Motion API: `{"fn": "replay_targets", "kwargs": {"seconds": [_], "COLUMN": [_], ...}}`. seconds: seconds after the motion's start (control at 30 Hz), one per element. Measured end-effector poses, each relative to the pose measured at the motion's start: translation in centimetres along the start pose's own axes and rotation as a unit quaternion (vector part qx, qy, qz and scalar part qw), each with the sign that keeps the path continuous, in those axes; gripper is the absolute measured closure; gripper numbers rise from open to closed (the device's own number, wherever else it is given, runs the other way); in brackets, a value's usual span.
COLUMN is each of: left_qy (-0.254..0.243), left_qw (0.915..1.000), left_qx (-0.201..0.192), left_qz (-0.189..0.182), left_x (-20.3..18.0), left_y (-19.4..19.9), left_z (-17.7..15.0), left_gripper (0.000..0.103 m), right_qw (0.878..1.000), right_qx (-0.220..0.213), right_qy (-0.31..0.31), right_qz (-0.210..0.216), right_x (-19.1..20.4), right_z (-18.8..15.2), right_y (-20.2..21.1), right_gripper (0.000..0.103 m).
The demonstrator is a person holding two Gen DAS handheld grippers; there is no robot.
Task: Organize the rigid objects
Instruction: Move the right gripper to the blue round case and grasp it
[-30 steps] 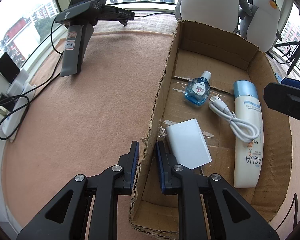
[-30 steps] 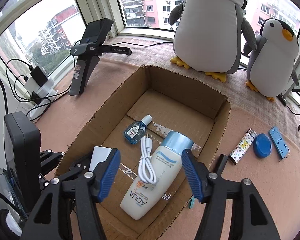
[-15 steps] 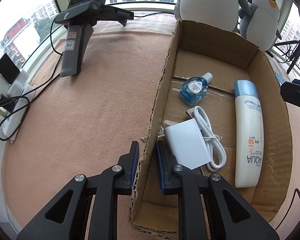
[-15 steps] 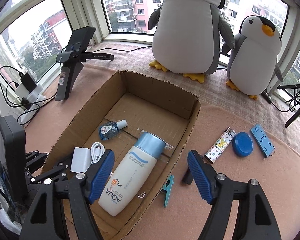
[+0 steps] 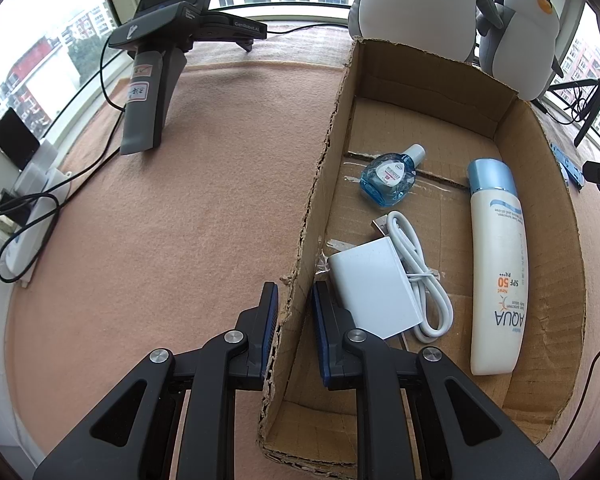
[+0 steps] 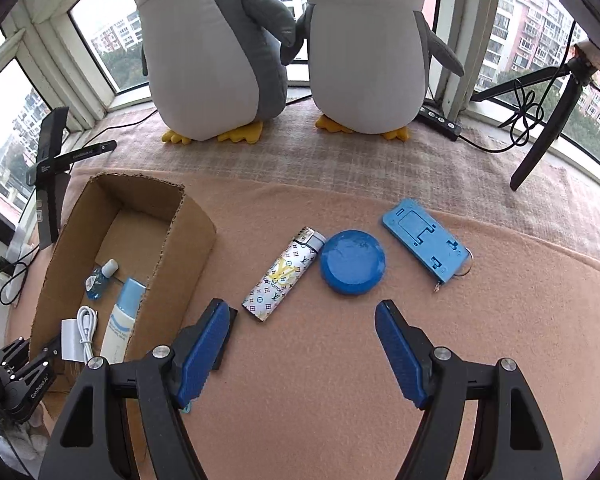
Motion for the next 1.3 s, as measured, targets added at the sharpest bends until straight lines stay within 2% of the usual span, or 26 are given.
{"fn": "replay_targets", "kwargs": {"seconds": [0.1, 0.33, 0.5, 0.93, 1.03, 1.13, 1.3], "left_qy": [-0.009, -0.016, -0.025, -0.038, -0.04, -0.041, -0.044], "left_qw": [1.0, 0.9999, 0.9997, 0.9991, 0.9991, 0.999, 0.9989], "left_qx": [-0.001, -0.001, 0.0, 0.0, -0.001, -0.001, -0.002], "left_qz": [-0.003, -0.005, -0.009, -0.016, -0.016, -0.016, -0.015], "left_x": [0.0, 0.0, 0.0, -0.2, -0.2, -0.2, -0.1], "left_y": [0.0, 0.0, -0.1, 0.1, 0.0, 0.0, 0.1], "left_z": [0.0, 0.0, -0.1, -0.2, -0.2, -0.2, -0.2], "left_gripper": [0.087, 0.087, 0.087, 0.087, 0.087, 0.087, 0.087], "right_qw": [0.999, 0.998, 0.998, 0.998, 0.998, 0.997, 0.997], "right_qx": [0.013, 0.04, 0.054, 0.052, 0.052, 0.052, 0.054], "right_qy": [-0.034, -0.041, -0.033, -0.006, 0.003, 0.006, 0.009], "right_qz": [0.001, -0.015, -0.009, -0.036, -0.047, -0.051, -0.051], "right_x": [-2.2, -4.6, -4.3, -4.0, -4.0, -4.1, -4.2], "right_z": [0.3, 0.5, 0.1, 1.4, 1.6, 1.7, 1.2], "right_y": [-1.0, -3.7, -5.2, -6.5, -6.7, -6.6, -6.2], "right_gripper": [0.031, 0.032, 0.038, 0.04, 0.046, 0.057, 0.057]}}
Point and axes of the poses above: each gripper's, at about its wrist camera, not at the fingertips, and y roughly against the way its jaws point, x to its left, z to its top, the point moved 10 cm from there along -y, roughly the way its jaws point, and after that the axes turned 1 degree about z, right-handed, at the moved point
